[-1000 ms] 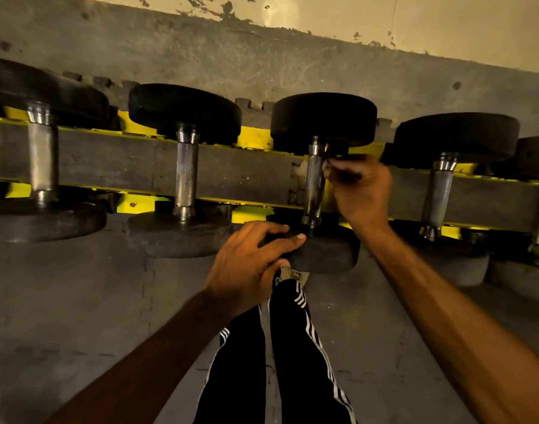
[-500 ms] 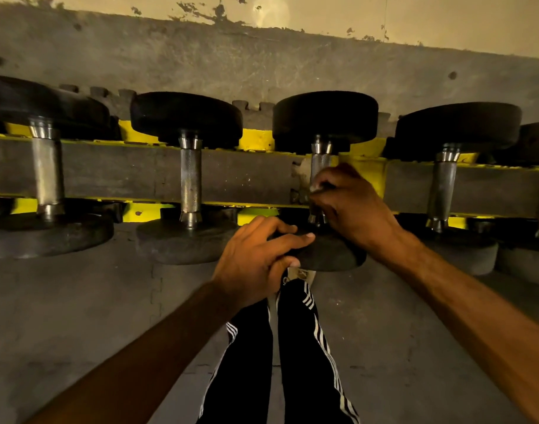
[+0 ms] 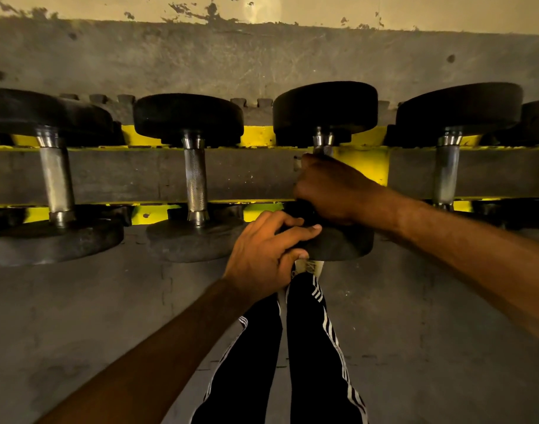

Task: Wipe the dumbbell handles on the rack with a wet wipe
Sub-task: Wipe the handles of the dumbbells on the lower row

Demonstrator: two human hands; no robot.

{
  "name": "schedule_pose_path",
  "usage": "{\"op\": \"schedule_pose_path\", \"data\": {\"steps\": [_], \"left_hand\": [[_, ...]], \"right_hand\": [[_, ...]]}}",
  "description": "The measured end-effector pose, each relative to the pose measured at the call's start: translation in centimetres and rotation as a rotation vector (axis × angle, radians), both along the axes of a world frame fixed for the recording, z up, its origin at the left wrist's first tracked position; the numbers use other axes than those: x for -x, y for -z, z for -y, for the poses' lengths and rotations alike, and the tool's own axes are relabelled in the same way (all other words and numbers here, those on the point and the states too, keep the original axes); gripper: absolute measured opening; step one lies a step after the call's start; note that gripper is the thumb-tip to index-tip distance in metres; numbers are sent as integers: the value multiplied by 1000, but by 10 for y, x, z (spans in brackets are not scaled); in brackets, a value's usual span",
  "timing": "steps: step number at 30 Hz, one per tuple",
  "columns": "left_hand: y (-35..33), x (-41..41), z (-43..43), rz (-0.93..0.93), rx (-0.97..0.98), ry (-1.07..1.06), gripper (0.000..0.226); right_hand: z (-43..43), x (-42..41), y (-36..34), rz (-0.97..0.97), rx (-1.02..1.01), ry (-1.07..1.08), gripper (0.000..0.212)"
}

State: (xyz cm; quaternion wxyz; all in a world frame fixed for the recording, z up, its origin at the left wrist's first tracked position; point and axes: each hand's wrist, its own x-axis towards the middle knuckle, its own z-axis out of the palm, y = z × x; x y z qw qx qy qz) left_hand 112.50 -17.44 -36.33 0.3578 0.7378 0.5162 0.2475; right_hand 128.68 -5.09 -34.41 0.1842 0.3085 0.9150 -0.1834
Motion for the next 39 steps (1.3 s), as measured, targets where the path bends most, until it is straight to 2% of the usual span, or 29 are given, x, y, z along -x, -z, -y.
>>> {"op": "schedule_pose_path", "data": {"steps": [3, 5, 9, 11, 14, 17, 21, 25, 30, 33, 35, 37, 39], "left_hand": [[1, -1, 2, 18, 0, -19, 36], [2, -3, 4, 26, 7, -33, 37], [3, 0, 4, 22, 21, -28, 38], [3, 0, 4, 18, 22, -24, 38], [2, -1, 5, 20, 26, -28, 39], [2, 0, 4, 29, 24, -26, 40], [3, 1, 2, 28, 23, -16, 41], [2, 0, 3, 32, 25, -27, 41], [-1, 0, 1, 28, 41, -14, 40], [0, 1, 2, 30, 40, -16, 40], [0, 0, 2, 23, 42, -19, 42], [-1, 0, 2, 11, 47, -23, 43], [-1, 0, 3, 6, 46, -19, 42]], "right_hand": [[-7, 9, 2, -90, -6, 102, 4], [-9, 12, 7, -109, -21, 167, 18], [-4, 2, 8, -174, -97, 217, 30], [0, -8, 8, -176, -121, 233, 26], [2, -16, 9, -85, -158, 280, 24], [8, -11, 10, 20, -160, 186, 18], [3, -3, -8, 124, -152, 121, 19], [-15, 10, -15, 200, -245, 253, 25], [1, 26, -18, 351, -26, 135, 23], [-13, 22, -22, 261, 5, 212, 17], [-18, 11, -19, 150, -56, 280, 16], [-11, -8, -16, -48, -121, 361, 18], [11, -26, -14, -293, -119, 551, 13]]}}
